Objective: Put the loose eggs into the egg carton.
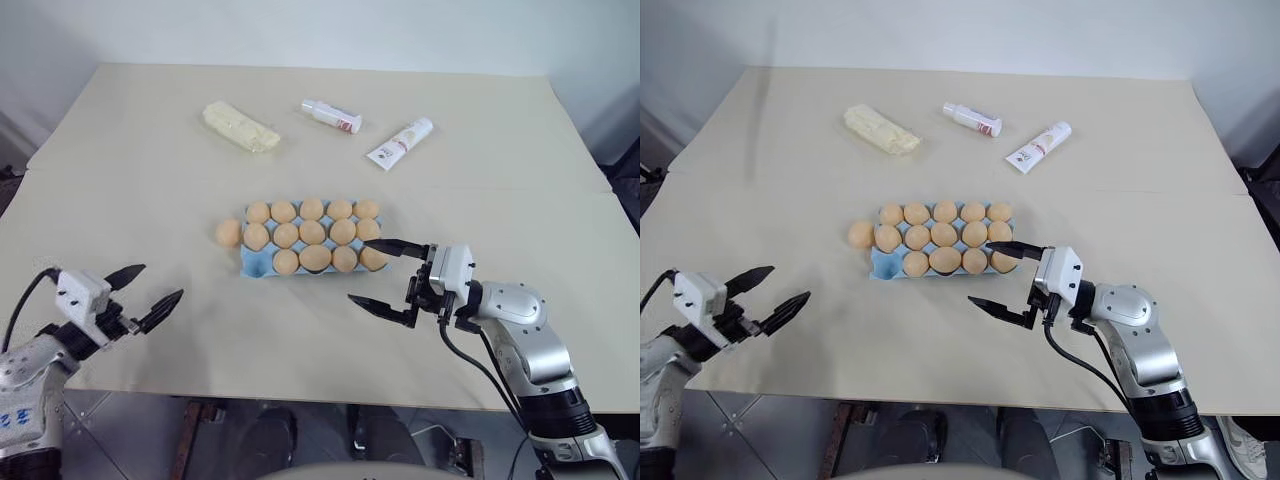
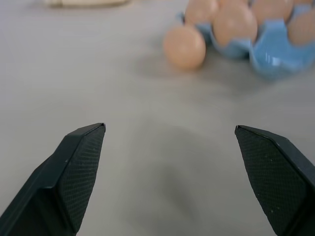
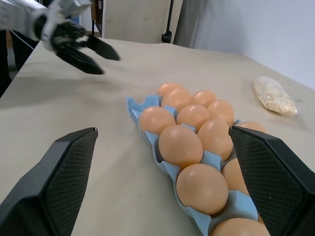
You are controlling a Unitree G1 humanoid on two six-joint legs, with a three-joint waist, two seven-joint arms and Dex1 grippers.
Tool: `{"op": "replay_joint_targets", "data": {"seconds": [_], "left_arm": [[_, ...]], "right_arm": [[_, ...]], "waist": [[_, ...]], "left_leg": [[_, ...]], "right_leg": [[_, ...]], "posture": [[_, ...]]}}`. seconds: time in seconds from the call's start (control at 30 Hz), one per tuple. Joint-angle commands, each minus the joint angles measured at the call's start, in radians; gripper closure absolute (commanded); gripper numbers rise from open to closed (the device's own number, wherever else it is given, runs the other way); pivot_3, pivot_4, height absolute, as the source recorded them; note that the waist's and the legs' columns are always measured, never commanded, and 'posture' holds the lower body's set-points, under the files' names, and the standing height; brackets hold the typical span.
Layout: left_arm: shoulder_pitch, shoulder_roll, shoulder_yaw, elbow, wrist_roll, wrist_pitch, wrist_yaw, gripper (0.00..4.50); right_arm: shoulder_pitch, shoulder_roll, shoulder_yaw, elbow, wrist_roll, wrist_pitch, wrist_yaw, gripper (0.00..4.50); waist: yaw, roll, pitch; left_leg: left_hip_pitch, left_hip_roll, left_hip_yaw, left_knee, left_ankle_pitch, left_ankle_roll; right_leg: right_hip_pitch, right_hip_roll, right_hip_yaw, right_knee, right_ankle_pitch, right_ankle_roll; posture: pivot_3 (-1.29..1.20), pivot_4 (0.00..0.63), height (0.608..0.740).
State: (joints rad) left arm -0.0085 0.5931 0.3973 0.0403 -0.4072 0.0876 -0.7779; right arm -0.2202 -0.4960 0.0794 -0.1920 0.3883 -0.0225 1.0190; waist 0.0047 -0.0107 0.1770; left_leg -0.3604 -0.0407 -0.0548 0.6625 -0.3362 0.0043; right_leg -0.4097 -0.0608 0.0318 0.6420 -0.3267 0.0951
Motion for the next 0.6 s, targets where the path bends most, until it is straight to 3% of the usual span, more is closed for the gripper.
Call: {"op": "replay_joint_targets", "data": {"seconds": [0.03,0.3,0.6], "left_arm": [[-0.111,-0.021,-0.050,-0.006,0.004,0.037,0.055,0.01],[-0.378,-0.112,-0.138,0.248,0.056,0.057,0.144,0.01],[-0.433,-0.122,-0.171,0.374,0.108,0.042,0.182,0.01]], "right_arm": [[-0.001,0.005,-0.011,-0.026,0.014,-0.011,-0.006,0.00],[0.025,0.005,-0.018,-0.055,0.003,-0.008,-0.035,0.00],[0.044,0.002,-0.024,-0.076,-0.003,-0.010,-0.068,0.00]], "waist": [[-0.004,0.000,0.000],[-0.011,0.000,0.000],[-0.007,-0.001,0.000]], "left_leg": [[0.000,0.000,0.000,0.000,0.000,0.000],[0.000,0.000,0.001,0.000,0.003,-0.005],[0.000,0.000,0.001,0.002,0.004,-0.006]], "right_leg": [[0.000,0.000,0.000,0.001,0.000,0.000],[-0.002,0.002,0.001,0.002,0.000,0.000],[-0.002,0.001,0.001,0.003,0.000,0.000]], "posture": [[0.00,0.150,0.740],[0.00,0.150,0.740],[0.00,0.150,0.740]]}}
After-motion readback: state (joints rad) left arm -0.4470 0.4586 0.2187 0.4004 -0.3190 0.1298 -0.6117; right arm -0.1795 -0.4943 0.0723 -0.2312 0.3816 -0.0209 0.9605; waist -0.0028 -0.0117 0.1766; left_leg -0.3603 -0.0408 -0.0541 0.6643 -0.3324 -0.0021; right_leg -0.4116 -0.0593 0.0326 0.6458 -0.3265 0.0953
